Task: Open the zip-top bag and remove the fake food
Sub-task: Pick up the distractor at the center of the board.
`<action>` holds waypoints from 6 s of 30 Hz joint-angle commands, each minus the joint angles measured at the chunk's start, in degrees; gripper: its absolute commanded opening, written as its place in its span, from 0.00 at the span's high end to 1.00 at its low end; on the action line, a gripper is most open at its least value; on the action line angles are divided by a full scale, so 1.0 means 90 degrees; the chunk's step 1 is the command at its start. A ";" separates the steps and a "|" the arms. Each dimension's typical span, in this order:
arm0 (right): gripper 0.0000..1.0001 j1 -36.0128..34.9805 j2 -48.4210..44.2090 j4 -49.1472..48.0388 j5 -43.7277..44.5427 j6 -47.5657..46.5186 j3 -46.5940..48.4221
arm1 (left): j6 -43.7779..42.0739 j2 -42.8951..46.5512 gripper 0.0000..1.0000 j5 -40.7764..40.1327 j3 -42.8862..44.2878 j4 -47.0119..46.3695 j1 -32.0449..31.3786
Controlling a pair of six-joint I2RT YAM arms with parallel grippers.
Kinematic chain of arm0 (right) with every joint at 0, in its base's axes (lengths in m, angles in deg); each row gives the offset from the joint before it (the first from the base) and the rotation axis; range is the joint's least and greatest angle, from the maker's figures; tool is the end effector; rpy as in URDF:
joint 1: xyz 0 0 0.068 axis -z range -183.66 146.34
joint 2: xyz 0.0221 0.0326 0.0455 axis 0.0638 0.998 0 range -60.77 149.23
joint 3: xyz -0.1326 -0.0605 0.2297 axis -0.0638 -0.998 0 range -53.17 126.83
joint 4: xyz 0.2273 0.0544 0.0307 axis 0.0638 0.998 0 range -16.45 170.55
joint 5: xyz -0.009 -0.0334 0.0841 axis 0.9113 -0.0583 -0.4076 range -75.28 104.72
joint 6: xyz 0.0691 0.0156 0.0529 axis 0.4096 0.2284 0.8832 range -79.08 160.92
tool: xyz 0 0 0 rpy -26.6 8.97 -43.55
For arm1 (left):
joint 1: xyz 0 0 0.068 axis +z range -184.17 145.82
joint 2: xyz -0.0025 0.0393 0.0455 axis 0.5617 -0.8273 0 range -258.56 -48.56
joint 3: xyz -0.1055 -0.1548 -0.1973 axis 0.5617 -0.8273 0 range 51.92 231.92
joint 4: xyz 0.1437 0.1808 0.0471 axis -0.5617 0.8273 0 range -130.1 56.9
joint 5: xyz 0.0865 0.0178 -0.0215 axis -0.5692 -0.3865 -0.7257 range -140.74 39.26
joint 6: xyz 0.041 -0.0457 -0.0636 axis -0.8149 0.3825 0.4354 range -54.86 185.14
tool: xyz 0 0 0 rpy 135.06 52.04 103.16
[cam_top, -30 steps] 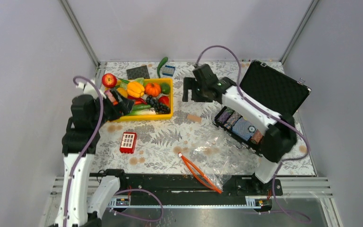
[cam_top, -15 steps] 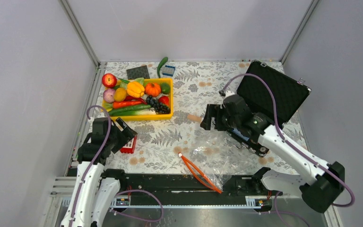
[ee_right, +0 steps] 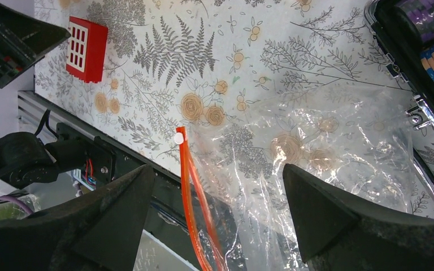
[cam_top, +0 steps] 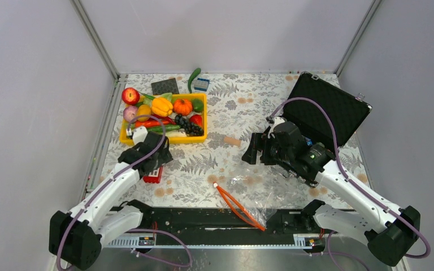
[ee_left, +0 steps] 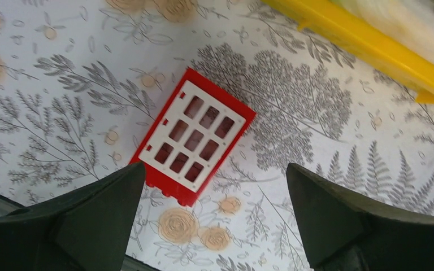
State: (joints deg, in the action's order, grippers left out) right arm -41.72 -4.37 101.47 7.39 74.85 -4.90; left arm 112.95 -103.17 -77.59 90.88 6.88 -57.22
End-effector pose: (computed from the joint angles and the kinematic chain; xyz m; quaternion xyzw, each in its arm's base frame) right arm 0.1677 0.1441 0.2720 -0.0610 0.8878 0.3121 0.3328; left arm 0.1605 -0.0296 0.1992 -0.2563 0.9113 0.0505 0.3183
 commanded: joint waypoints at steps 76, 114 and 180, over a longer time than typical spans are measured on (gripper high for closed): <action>0.07 0.0030 -0.0008 -0.0155 -0.0854 0.0167 -0.0208 | 0.1721 -0.2274 0.01 0.0634 0.0296 -0.1069 -0.3235; 0.07 0.0023 -0.0023 -0.0353 -0.1092 0.0279 -0.0427 | 0.1426 -0.1077 0.18 -0.0162 0.0278 -0.0395 -0.3790; 0.02 0.0024 -0.0205 -0.0595 -0.1468 0.0462 -0.0714 | 0.4424 -0.2999 0.35 -0.0935 0.0576 0.0407 -0.7302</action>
State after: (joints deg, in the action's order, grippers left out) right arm -41.72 -5.49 97.03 -4.55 78.59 -11.09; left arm 151.85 -132.08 -83.31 95.65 9.63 -122.49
